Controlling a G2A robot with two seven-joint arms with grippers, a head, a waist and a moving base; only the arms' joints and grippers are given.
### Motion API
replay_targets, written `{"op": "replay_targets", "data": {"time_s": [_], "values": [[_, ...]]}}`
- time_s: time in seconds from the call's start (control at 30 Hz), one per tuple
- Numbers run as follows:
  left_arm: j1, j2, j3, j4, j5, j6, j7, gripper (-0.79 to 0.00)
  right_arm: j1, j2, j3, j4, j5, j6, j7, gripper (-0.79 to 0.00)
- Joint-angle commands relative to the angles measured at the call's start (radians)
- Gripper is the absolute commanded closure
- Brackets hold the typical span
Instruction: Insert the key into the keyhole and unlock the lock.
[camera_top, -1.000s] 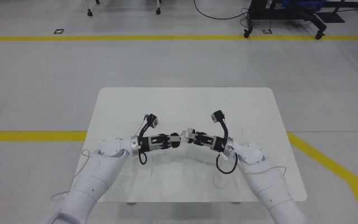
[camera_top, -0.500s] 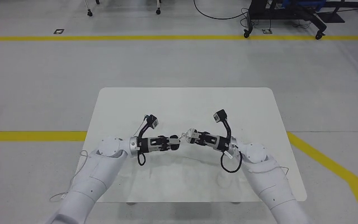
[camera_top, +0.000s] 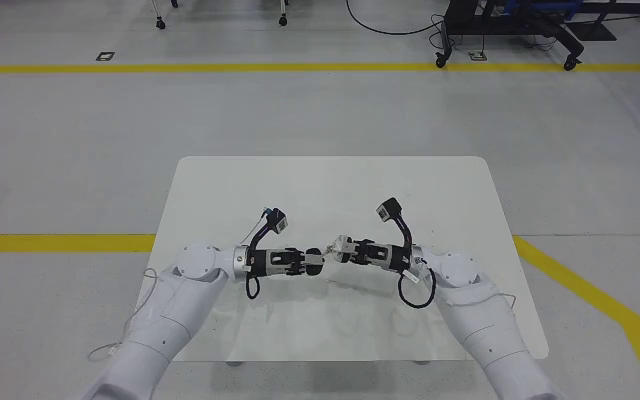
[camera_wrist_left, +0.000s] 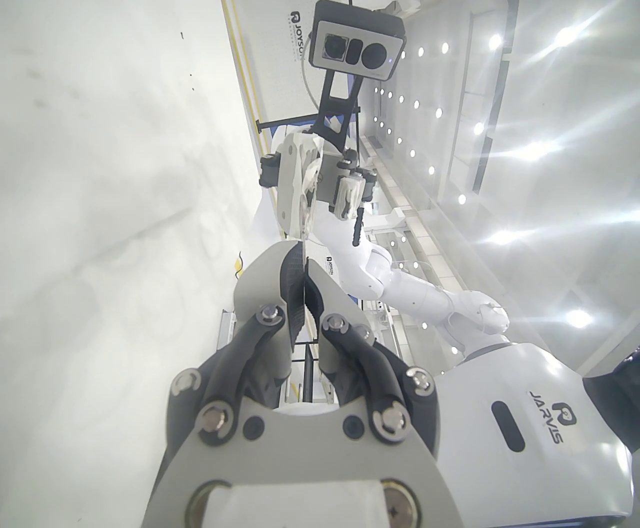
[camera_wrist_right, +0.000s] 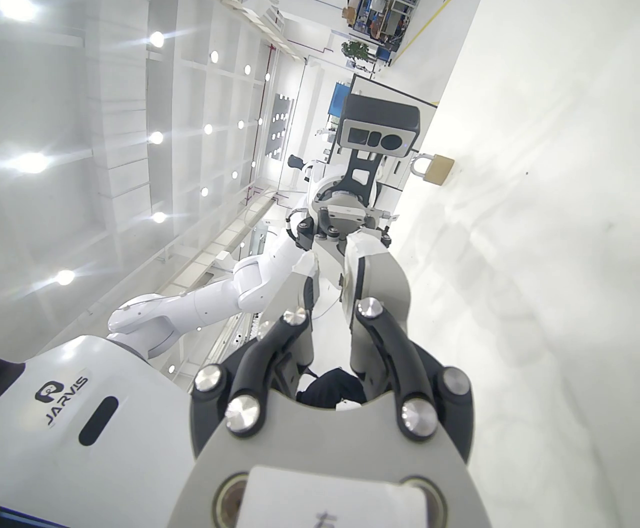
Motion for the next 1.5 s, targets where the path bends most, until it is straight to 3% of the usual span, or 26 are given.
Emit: {"op": "replay_targets", "data": {"time_s": [0.0, 0.27, 0.63, 0.93, 1.03, 1.07, 1.47], "values": [[0.000, 0.000, 0.000, 0.001, 0.004, -0.002, 0.004, 0.000, 0.000, 0.001, 0.002, 0.000, 0.008, -0.010, 0.003, -0.237], [-0.001, 0.004, -0.008, 0.000, 0.006, 0.000, -0.007, 0.000, -0.003, 0.014, 0.038, 0.016, 0.031, -0.027, 0.034, -0.256], [-0.017, -0.004, 0.017, 0.020, -0.001, 0.027, -0.058, 0.000, 0.021, 0.009, -0.005, 0.039, -0.008, -0.012, 0.061, -0.265], [-0.031, -0.016, 0.042, 0.048, -0.002, 0.025, -0.058, 0.000, 0.028, 0.009, -0.022, 0.045, -0.020, -0.011, 0.074, -0.185], [-0.036, -0.019, 0.046, 0.055, 0.000, 0.021, -0.058, 0.000, 0.029, 0.010, -0.024, 0.045, -0.024, -0.012, 0.072, -0.083], [-0.037, -0.019, 0.047, 0.057, 0.000, 0.020, -0.058, 0.000, 0.030, 0.010, -0.024, 0.046, -0.025, -0.012, 0.071, 0.000], [-0.044, -0.022, 0.046, 0.069, 0.000, 0.013, -0.056, 0.000, 0.026, 0.016, -0.026, 0.037, -0.023, -0.016, 0.096, 0.000]]}}
